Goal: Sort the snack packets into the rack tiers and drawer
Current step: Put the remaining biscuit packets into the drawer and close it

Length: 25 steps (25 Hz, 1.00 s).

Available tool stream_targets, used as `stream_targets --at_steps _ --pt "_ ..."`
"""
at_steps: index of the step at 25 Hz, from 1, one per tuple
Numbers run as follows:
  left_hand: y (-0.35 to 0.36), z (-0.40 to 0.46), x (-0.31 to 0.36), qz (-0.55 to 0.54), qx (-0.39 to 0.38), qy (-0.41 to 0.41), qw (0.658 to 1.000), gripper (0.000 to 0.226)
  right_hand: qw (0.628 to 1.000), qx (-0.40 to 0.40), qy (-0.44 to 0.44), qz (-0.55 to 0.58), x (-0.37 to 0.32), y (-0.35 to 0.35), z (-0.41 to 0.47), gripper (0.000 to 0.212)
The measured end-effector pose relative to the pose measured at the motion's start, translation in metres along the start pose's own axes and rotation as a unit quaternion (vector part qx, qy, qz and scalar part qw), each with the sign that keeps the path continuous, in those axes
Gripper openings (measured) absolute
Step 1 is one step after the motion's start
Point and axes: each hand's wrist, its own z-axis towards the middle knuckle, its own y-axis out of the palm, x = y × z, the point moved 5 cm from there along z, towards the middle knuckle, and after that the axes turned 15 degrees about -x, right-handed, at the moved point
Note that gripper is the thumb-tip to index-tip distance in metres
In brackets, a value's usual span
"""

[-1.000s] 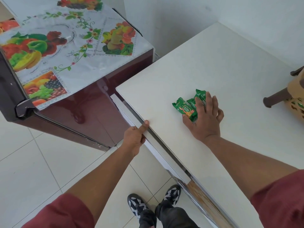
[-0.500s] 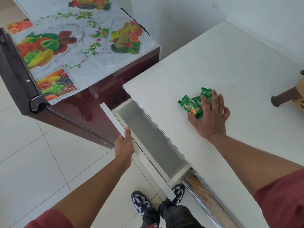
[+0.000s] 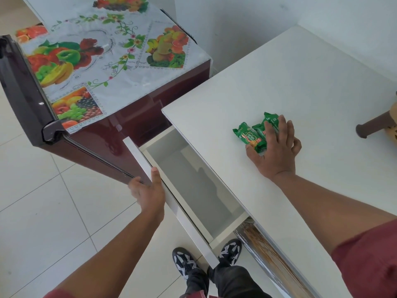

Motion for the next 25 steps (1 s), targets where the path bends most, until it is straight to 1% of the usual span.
stream_targets --at_steps 1,2,3,5,6,8,10,11,13,14,15,16,20,22,25 --pt "0.000 -0.004 0.008 0.046 0.035 0.028 0.998 0.068 1.000 0.005 0.003 0.007 0.002 0.000 0.000 0.081" --pt "0.002 -0.008 0.021 0.094 0.049 0.079 0.991 0.071 1.000 0.009 0.005 0.017 0.003 0.000 0.000 0.079" --pt "0.008 -0.012 0.036 0.128 0.042 0.149 0.980 0.071 0.999 0.011 0.006 0.031 0.005 0.001 0.000 0.076" --pt "0.031 -0.023 0.072 0.181 -0.021 0.290 0.939 0.066 0.998 0.015 0.012 0.067 0.008 0.002 0.000 0.068" --pt "0.048 -0.028 0.090 0.218 -0.063 0.353 0.908 0.063 0.996 0.019 0.014 0.084 0.010 0.002 0.000 0.064" --pt "0.089 -0.040 0.118 0.321 -0.149 0.452 0.819 0.061 0.994 0.028 0.019 0.104 0.011 0.002 -0.001 0.060" --pt "0.135 -0.051 0.134 0.431 -0.222 0.493 0.722 0.064 0.993 0.033 0.023 0.109 0.012 0.000 -0.001 0.059" --pt "0.157 -0.057 0.137 0.478 -0.245 0.506 0.675 0.066 0.993 0.034 0.023 0.110 0.012 -0.001 0.000 0.058" --pt "0.192 -0.066 0.138 0.550 -0.254 0.541 0.584 0.070 0.993 0.033 0.022 0.109 0.011 -0.002 -0.001 0.058" --pt "0.204 -0.068 0.136 0.576 -0.246 0.554 0.549 0.071 0.993 0.032 0.023 0.109 0.010 -0.002 -0.001 0.058" --pt "0.212 -0.068 0.134 0.594 -0.235 0.560 0.528 0.072 0.993 0.031 0.023 0.109 0.010 -0.003 -0.001 0.058" --pt "0.216 -0.066 0.133 0.601 -0.225 0.563 0.521 0.071 0.993 0.030 0.024 0.110 0.010 -0.004 -0.001 0.059" --pt "0.197 -0.061 0.131 0.576 -0.197 0.593 0.527 0.050 0.994 0.025 0.021 0.109 0.010 -0.005 -0.002 0.061" --pt "0.182 -0.054 0.130 0.568 -0.205 0.578 0.548 0.047 0.994 0.023 0.017 0.106 0.009 -0.005 -0.002 0.063" --pt "0.161 -0.045 0.128 0.561 -0.226 0.525 0.598 0.049 0.995 0.023 0.015 0.100 0.008 -0.005 -0.003 0.064"
